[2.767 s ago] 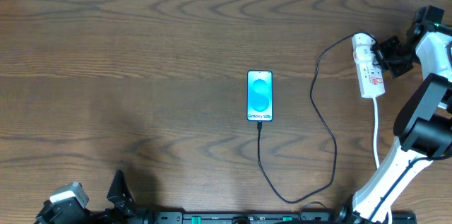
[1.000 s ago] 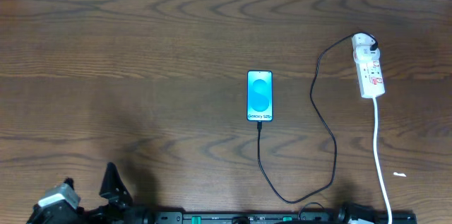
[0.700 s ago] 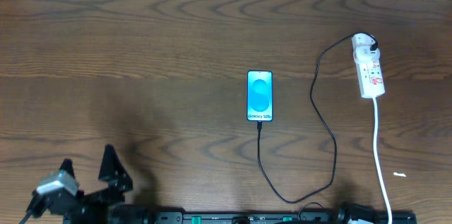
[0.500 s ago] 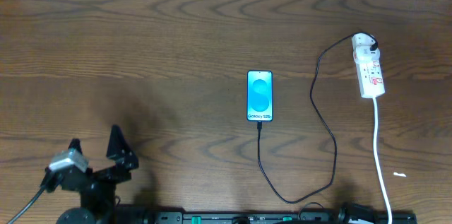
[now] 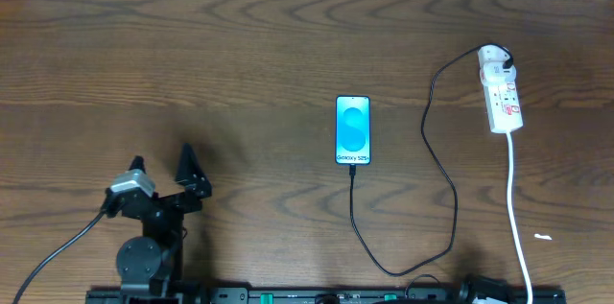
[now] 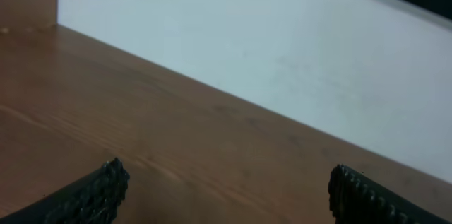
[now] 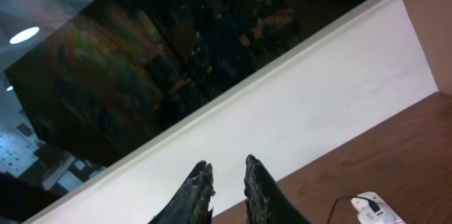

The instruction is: Plug charger to phone and switch on socket

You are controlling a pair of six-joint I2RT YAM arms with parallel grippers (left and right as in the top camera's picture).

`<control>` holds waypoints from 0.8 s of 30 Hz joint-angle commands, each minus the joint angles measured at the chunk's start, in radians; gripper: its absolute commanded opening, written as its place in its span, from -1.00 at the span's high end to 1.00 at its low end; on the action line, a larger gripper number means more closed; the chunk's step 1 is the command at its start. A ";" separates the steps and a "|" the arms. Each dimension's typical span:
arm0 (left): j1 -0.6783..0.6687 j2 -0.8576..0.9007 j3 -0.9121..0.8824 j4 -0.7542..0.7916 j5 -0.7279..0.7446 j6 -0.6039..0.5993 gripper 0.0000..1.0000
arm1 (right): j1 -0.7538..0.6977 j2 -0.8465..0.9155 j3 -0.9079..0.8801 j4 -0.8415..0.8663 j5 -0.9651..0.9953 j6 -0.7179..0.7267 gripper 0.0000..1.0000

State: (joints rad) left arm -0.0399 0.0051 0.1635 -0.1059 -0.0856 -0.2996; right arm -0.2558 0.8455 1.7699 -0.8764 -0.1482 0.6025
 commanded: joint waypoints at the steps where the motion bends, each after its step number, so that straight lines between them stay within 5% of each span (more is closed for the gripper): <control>1: 0.005 -0.001 -0.043 0.037 0.014 -0.005 -0.86 | 0.007 -0.029 -0.001 -0.006 -0.043 0.011 0.70; 24: 0.005 -0.001 -0.096 -0.011 0.015 -0.005 -0.86 | 0.007 -0.117 -0.001 -0.018 -0.050 0.010 0.65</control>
State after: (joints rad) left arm -0.0399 0.0055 0.0734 -0.1085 -0.0799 -0.2993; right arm -0.2558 0.7300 1.7699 -0.8936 -0.1879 0.6029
